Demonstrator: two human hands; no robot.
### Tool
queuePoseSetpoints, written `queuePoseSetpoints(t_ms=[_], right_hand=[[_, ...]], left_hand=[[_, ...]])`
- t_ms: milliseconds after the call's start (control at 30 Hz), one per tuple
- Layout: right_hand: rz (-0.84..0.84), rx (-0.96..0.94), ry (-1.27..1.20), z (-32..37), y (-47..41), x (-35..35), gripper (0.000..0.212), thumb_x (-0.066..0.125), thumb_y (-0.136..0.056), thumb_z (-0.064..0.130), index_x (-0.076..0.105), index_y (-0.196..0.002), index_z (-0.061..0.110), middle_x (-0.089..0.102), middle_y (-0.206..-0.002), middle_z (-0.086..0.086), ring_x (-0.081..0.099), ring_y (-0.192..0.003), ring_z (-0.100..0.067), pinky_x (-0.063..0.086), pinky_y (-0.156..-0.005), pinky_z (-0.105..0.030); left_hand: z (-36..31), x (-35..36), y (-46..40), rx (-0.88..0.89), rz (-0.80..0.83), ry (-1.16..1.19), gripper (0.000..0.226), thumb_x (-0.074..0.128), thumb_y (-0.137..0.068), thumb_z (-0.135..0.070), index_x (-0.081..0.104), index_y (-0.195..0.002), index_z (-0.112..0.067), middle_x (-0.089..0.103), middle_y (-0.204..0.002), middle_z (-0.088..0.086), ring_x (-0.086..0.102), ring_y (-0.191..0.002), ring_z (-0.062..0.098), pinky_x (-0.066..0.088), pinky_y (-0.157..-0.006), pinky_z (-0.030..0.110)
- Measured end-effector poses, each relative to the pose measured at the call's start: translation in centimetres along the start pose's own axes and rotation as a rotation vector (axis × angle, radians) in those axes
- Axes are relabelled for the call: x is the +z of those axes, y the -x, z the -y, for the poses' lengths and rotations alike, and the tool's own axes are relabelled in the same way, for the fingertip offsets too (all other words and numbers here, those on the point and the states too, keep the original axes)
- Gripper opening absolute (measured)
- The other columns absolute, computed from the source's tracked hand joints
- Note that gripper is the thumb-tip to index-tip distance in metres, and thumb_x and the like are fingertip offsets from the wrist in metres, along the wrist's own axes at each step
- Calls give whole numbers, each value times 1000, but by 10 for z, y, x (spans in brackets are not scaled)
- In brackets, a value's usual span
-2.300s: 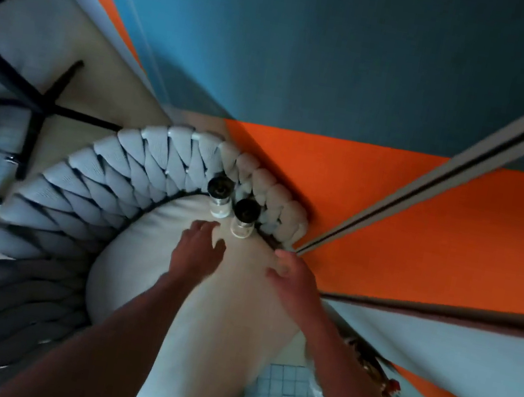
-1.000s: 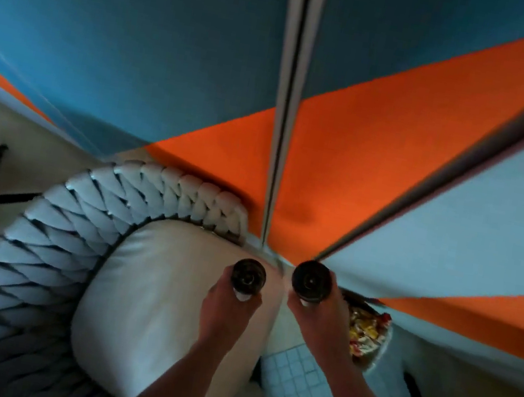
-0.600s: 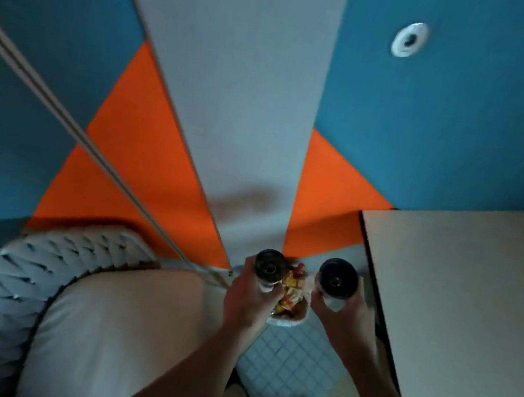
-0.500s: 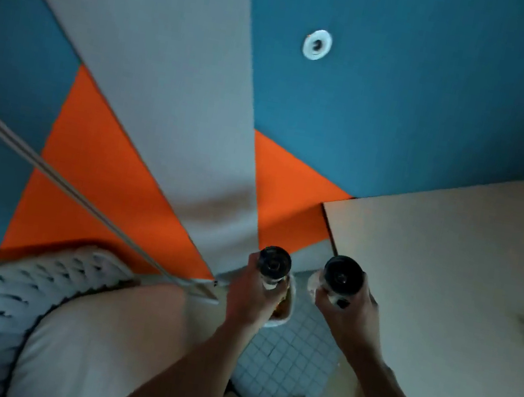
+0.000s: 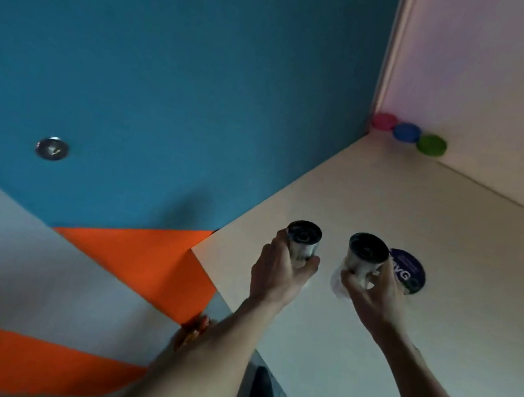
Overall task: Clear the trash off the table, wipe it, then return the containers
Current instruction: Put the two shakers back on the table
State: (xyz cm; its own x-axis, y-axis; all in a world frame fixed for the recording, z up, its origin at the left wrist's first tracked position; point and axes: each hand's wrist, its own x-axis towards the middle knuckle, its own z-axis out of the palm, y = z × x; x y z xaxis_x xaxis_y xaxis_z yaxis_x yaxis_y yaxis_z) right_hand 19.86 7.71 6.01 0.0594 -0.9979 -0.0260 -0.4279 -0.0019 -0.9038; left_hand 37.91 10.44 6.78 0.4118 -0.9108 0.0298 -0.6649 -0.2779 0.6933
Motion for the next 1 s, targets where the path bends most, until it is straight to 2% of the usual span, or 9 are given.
queuePoseSetpoints(t_ms=[67,133,300,433,567,633,767,867,1000], right_hand=[[-80,16,-8,-3,-18,-19,45,67,-67,44,47,-105,30,63,-96,6,61,-88,-21,52,-72,-41],[-151,15,-9,-7,-41,-38,49,62,-65,48,50,-108,28,63,-97,4,60,-88,-22,51,-71,-39],[-269,78,14,-18,-106,-77,59,69,-69,41,50,-122,26,64,-110,-3,62,-94,-24,54,-77,-42],[-361,98,46,-30,-169,-100,52,76,-78,31,48,-121,27,63,-114,-5,61,-94,-24,54,-77,-45],[-424,111,26,-40,-227,-111,54,72,-73,46,49,-119,28,61,-115,-1,60,-95,-20,56,-78,-45],[-457,125,24,-51,-261,-119,55,72,-74,47,49,-120,29,61,-117,0,61,-97,-19,56,-79,-44],[-519,158,39,-75,-320,-134,55,76,-78,38,48,-124,27,60,-121,-1,61,-100,-20,55,-79,-39],[-545,173,65,-95,-352,-143,50,76,-78,37,48,-119,28,61,-118,0,61,-98,-21,54,-78,-41],[-593,245,103,-121,-389,-155,45,75,-78,33,49,-113,23,60,-112,-2,60,-97,-26,50,-77,-41]], left_hand=[[-25,15,-23,53,21,5,65,65,-74,-67,43,-124,-32,65,-105,-7,63,-96,17,56,-79,40],[-52,32,-50,115,51,3,64,65,-75,-66,44,-125,-33,65,-106,-7,63,-96,17,56,-80,39],[-102,78,-122,221,127,-8,67,67,-79,-65,43,-131,-29,64,-111,-1,59,-104,21,53,-82,37],[-139,120,-194,304,205,-2,64,68,-81,-63,45,-129,-28,65,-115,0,58,-109,24,51,-82,38],[-161,162,-258,339,275,31,58,71,-79,-60,48,-121,-27,66,-116,0,60,-107,24,54,-83,42],[-175,187,-287,368,302,61,57,74,-78,-56,49,-122,-28,65,-117,-4,62,-106,21,54,-82,41],[-205,233,-331,439,334,94,72,79,-78,-48,43,-136,-27,63,-127,-5,63,-112,20,54,-85,41],[-224,267,-350,546,366,97,83,82,-79,-40,34,-145,-27,59,-138,-4,59,-121,20,54,-90,42],[-250,314,-370,686,373,72,81,85,-78,-34,39,-144,-22,59,-136,0,57,-126,20,56,-90,38]])
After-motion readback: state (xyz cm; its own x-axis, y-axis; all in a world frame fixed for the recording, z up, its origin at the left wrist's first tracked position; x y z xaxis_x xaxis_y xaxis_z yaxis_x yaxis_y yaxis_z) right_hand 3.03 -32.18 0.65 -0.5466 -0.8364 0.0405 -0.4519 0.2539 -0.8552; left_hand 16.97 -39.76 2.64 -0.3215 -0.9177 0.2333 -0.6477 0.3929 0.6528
